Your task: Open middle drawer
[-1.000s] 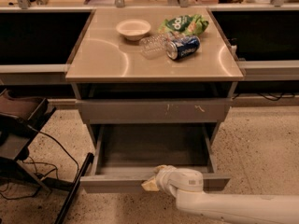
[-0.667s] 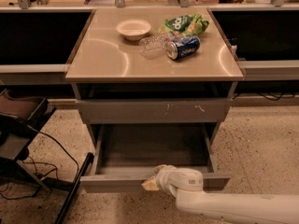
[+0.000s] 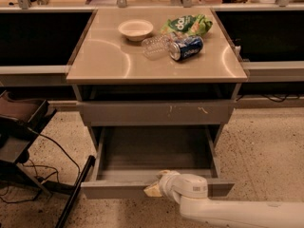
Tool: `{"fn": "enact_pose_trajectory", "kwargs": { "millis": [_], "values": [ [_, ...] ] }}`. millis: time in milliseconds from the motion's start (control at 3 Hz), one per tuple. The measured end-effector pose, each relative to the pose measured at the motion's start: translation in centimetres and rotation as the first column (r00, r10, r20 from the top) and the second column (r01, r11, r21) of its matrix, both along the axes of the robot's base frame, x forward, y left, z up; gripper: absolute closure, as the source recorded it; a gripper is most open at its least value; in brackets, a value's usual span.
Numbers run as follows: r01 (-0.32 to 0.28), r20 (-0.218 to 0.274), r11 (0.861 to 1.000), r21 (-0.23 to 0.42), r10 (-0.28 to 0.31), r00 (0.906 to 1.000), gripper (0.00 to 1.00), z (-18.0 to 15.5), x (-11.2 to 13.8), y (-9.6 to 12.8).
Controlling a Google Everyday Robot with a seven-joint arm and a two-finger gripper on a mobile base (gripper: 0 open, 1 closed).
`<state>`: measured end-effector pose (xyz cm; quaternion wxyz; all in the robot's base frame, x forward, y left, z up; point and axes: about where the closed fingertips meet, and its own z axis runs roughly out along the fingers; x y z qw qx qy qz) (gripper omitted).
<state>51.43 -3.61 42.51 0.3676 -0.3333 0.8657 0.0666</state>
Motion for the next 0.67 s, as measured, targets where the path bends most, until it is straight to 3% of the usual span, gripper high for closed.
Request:
{"fn": "enact_pose_trajectory", "kwargs": {
  "millis": [667],
  "values": [
    [-0.001,0.0,1.0,0.009,0.001,1.0,1.0,0.08,-1.02,0.02]
  ]
}}
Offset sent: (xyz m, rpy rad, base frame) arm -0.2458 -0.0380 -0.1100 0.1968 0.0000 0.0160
